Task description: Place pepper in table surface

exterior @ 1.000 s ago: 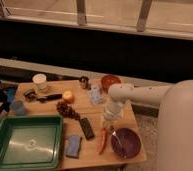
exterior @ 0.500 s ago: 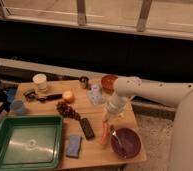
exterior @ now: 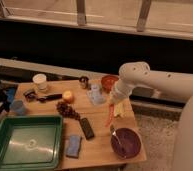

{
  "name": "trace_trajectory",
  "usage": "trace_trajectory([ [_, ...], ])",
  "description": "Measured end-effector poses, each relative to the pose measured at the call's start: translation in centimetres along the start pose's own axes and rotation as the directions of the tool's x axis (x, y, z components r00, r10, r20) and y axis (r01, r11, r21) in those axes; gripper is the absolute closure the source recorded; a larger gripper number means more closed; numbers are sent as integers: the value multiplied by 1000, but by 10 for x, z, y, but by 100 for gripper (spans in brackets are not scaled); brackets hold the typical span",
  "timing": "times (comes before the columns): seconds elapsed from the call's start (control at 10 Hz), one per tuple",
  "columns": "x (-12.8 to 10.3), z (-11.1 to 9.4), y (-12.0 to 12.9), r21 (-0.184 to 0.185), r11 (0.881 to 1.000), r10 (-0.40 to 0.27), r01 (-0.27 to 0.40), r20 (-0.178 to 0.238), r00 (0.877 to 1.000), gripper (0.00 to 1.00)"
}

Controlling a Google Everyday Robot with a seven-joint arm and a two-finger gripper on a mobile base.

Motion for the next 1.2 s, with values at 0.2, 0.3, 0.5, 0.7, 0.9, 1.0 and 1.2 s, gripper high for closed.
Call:
trace_trajectory([
  [0.2,-16,10,-7,-10,1000,-2,2,23,1000,100],
  [0.3,-17,15,-8,-22,1000,-3,3,24,1000,100],
  [0.5,-26,38,11,-57,998,-25,26,15,1000,100],
  [0.7,-29,58,19,-91,995,-36,36,1,999,100],
  [0.9,-27,80,23,-110,993,-37,34,-29,999,93],
  [1.0,-26,86,24,-114,993,-35,31,-38,999,85],
  [1.2,-23,95,18,-115,993,-22,17,-42,999,63],
])
